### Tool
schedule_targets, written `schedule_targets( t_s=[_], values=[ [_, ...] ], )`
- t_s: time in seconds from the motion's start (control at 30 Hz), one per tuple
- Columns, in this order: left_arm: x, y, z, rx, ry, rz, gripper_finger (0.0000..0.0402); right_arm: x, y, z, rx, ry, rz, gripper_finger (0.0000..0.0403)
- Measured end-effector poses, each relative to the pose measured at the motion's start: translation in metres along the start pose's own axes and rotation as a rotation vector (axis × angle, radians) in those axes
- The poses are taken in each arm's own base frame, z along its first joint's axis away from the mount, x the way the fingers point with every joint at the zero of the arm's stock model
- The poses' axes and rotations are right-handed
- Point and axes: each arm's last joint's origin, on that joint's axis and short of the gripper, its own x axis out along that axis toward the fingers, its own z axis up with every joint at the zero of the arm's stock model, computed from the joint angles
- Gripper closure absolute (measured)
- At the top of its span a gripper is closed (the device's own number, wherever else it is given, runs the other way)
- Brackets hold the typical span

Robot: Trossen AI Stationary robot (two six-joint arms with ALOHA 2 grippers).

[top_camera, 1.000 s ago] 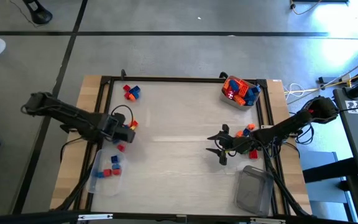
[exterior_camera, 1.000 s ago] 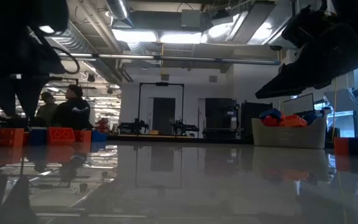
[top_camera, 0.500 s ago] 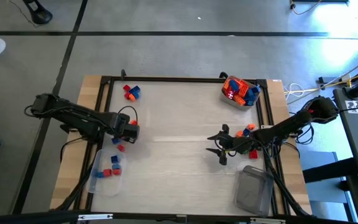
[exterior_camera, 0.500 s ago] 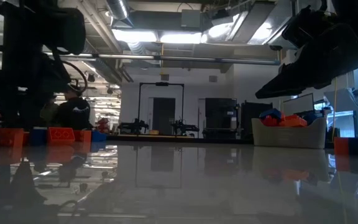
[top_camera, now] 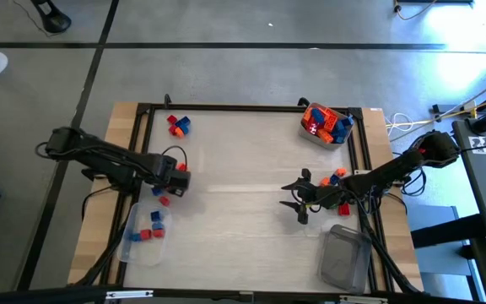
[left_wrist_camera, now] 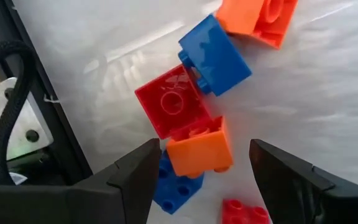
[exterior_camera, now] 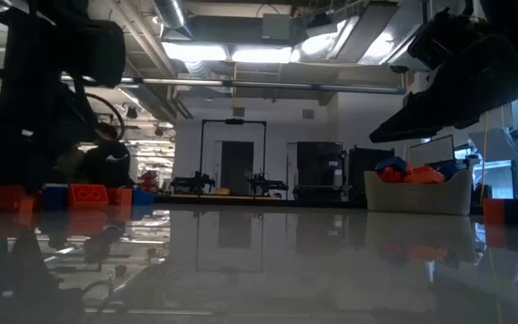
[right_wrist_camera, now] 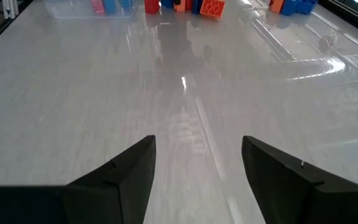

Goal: Sort blocks by size
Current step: Put the orange game piece into the transparent bin

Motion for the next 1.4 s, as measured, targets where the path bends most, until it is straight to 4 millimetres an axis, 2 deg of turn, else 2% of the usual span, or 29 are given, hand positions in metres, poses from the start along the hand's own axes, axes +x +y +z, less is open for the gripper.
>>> schedule_targets(
  t_s=[0.17,0.37,0.77,1.17,1.4],
  values=[
    [0.009,-0.005,0.003,0.021,0.016,0.044,0.0166,0.0,0.0,0.0,0.0,0.0,0.0,0.0166],
    [0.015,-0.014,0.008,0.053,0.022,0.001,0.0166,0.0,0.0,0.0,0.0,0.0,0.0,0.0166],
    [0.017,-0.015,0.007,0.112,0.066,-0.008,0.0168,0.0,0.0,0.0,-0.001,0.002,0.0,0.0166],
    [0.016,-0.016,0.007,0.213,0.066,-0.018,0.0273,0.0,0.0,0.0,-0.001,0.002,0.0,0.0166],
    [0.014,-0.017,0.007,0.272,0.06,-0.026,0.0267,0.0,0.0,0.0,-0.001,0.001,-0.001,0.0166]
  ],
)
